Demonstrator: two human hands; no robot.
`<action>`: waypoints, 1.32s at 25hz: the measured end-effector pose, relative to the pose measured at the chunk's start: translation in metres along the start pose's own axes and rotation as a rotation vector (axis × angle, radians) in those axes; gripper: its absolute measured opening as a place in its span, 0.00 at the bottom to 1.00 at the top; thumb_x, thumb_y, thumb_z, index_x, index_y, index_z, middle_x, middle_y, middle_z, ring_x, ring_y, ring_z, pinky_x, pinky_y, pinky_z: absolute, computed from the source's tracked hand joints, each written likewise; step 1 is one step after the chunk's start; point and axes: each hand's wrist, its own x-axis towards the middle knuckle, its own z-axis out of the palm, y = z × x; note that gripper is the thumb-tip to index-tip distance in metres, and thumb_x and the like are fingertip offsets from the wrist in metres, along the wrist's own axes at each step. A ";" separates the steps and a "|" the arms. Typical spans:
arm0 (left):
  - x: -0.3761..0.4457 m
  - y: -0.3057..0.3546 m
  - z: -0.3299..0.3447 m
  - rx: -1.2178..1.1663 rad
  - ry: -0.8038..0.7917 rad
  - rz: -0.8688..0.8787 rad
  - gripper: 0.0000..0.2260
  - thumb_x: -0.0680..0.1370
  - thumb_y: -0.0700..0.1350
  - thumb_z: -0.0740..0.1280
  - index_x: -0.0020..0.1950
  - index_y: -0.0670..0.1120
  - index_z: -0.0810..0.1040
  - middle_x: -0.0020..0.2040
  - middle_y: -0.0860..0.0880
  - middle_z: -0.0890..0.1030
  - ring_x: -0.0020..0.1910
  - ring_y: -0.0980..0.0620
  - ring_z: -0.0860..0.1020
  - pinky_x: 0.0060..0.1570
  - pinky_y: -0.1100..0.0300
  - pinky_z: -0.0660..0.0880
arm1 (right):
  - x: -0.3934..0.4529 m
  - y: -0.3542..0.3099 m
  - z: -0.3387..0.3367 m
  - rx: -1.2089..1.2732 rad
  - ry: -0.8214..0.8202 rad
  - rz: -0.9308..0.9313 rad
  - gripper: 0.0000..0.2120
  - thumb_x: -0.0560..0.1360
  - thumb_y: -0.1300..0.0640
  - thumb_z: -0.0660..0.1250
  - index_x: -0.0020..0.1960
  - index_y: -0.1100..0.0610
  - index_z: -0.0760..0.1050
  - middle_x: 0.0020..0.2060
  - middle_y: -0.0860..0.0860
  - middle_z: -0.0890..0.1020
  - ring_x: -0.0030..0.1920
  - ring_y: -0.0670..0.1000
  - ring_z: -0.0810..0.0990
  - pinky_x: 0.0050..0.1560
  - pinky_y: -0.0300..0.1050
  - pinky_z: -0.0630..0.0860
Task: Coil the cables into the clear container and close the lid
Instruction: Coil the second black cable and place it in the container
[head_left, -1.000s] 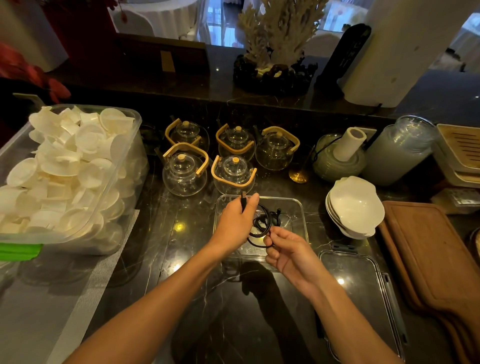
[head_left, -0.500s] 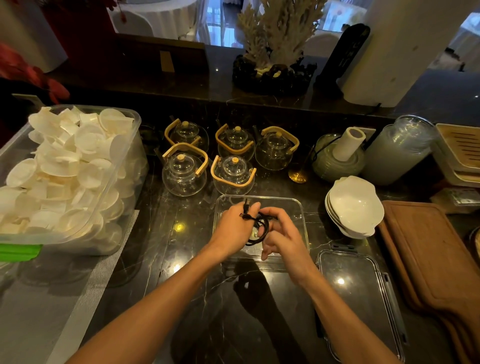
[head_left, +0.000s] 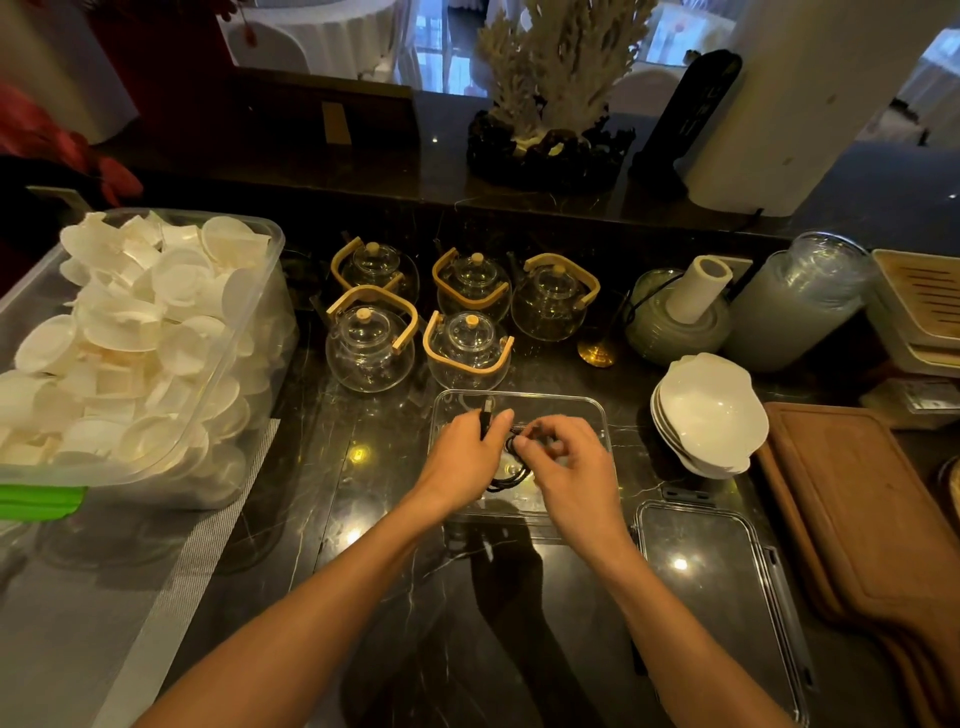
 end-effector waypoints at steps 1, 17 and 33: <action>0.000 -0.004 0.000 -0.023 0.000 -0.030 0.20 0.84 0.56 0.60 0.35 0.49 0.73 0.25 0.55 0.72 0.23 0.59 0.70 0.27 0.57 0.70 | 0.001 -0.004 -0.004 0.111 -0.003 0.019 0.02 0.79 0.57 0.73 0.48 0.50 0.82 0.45 0.48 0.84 0.46 0.43 0.83 0.47 0.37 0.79; -0.004 0.015 -0.009 -0.414 -0.008 0.062 0.18 0.83 0.56 0.63 0.39 0.45 0.73 0.29 0.44 0.73 0.26 0.51 0.75 0.25 0.59 0.76 | 0.010 0.007 -0.018 0.674 -0.365 0.639 0.06 0.80 0.58 0.68 0.54 0.60 0.80 0.30 0.48 0.70 0.27 0.44 0.63 0.25 0.38 0.63; -0.004 0.009 0.000 -0.247 -0.077 0.062 0.17 0.83 0.56 0.62 0.37 0.51 0.78 0.24 0.58 0.73 0.24 0.59 0.74 0.23 0.64 0.73 | -0.001 0.006 0.000 -0.195 0.073 -0.141 0.03 0.80 0.54 0.70 0.53 0.51 0.82 0.43 0.45 0.82 0.42 0.46 0.81 0.41 0.40 0.77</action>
